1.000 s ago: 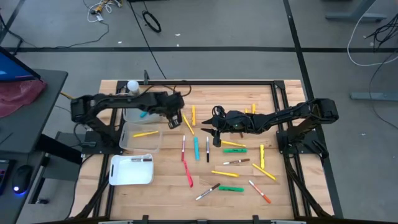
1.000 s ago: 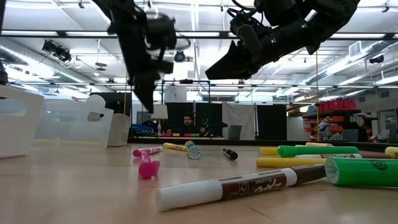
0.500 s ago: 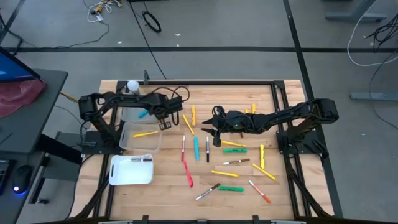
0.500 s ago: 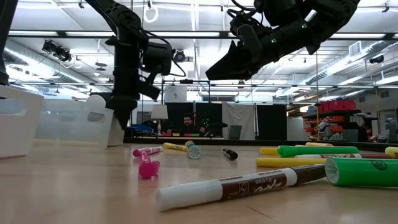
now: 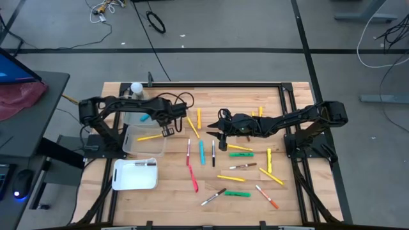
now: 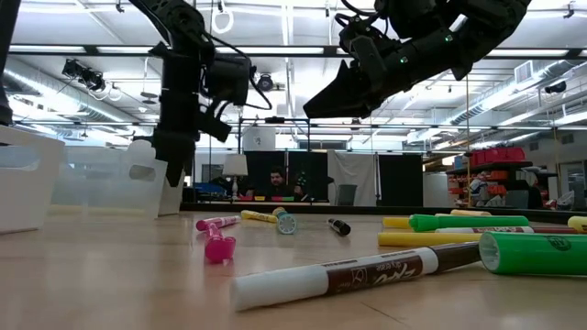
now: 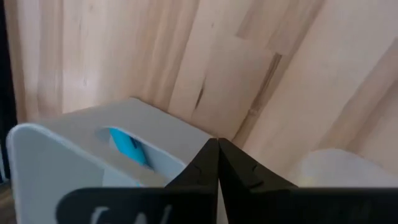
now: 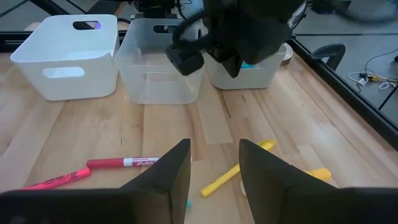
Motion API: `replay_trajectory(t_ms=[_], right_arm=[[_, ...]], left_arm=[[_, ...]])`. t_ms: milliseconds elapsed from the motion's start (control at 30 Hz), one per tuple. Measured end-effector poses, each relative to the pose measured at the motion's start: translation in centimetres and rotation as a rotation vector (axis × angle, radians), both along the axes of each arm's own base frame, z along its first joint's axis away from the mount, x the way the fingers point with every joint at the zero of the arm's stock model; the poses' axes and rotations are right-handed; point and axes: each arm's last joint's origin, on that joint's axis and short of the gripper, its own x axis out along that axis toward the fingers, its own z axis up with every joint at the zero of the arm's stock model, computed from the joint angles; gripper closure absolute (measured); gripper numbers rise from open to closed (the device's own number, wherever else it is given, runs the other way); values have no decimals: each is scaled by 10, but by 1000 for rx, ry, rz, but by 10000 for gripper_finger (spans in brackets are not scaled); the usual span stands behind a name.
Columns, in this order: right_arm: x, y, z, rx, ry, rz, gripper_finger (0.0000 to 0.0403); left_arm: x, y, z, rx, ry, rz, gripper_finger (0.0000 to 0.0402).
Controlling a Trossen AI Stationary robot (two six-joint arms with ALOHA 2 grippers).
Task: Pick & Place Markers
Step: Adjust the gray bin, then put the yellow highlighter into the gray bin
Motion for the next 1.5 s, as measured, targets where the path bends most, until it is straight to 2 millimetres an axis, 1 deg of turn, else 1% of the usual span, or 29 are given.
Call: replay_trajectory(t_ms=[100,167,267,400,533,633,733,867,967,1067,1200,1300,1400,1500], right_arm=[[0,0,0,0,3,0,263],[0,0,0,0,4,0,263],[0,0,-1,25,5,-10,263],[-1,-2,-3,17,30,-38,263],[-12,-6,-4,-51,128,-196,263],[-31,-8,0,-61,240,-344,263],[-56,-9,5,0,348,-480,263],[-91,-12,9,145,475,-667,263],[-114,-12,5,214,551,-805,252],[-131,-11,-10,307,565,-922,225],[-149,-10,-40,404,547,-1040,172],[-156,-10,-58,447,513,-1085,139],[-163,-11,-68,452,468,-1139,128],[-167,-12,-74,431,426,-1180,134]], left_arm=[[-3,-2,12,-5,-56,0,396],[-7,-4,25,8,-114,4,397],[-7,-7,44,34,-260,0,392],[6,-10,63,54,-489,-83,388],[27,-11,69,7,-691,-226,393],[46,-12,66,-46,-819,-319,396],[66,-14,59,-95,-935,-418,395],[93,-22,40,-176,-1052,-530,388],[109,-30,23,-195,-1100,-581,387],[118,-39,11,-207,-1130,-597,392],[123,-49,9,-208,-1150,-625,395],[123,-54,8,-206,-1143,-650,393],[123,-54,10,-201,-1151,-653,387],[123,-52,10,-197,-1149,-647,386]])
